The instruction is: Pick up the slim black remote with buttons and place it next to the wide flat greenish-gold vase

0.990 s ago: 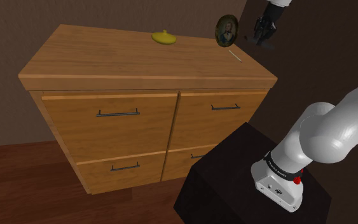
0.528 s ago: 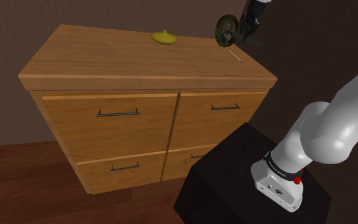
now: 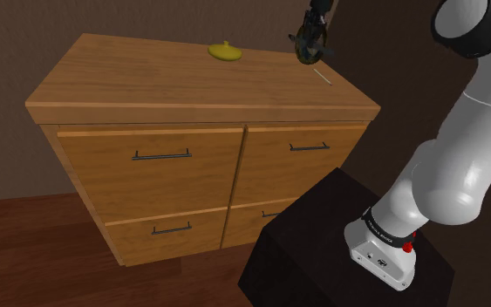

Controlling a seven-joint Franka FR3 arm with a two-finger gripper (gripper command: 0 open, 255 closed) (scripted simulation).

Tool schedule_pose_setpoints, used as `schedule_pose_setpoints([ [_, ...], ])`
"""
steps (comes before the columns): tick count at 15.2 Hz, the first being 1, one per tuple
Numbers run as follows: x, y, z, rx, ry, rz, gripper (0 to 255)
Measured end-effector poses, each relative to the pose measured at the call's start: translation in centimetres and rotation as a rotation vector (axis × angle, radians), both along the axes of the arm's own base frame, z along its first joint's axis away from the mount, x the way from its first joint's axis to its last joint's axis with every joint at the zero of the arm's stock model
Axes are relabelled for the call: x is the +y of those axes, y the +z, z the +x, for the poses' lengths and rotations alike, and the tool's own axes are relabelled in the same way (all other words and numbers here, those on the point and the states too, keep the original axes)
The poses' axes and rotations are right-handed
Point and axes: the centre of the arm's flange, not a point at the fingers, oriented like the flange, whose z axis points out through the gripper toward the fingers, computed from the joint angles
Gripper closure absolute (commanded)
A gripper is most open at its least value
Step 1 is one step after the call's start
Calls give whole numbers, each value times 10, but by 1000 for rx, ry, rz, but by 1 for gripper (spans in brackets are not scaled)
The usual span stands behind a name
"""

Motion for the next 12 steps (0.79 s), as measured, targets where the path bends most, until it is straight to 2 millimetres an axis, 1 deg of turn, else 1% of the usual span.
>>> schedule_pose_setpoints([
  [3, 18, -4, 39, 0, 0, 1, 255],
  [6, 42, 1, 67, 0, -1, 0, 255],
  [7, 45, -3, 75, -1, 0, 1, 255],
  [9, 48, -12, 81, 0, 1, 2, 255],
  [12, 48, -29, 83, 1, 1, 2, 255],
])
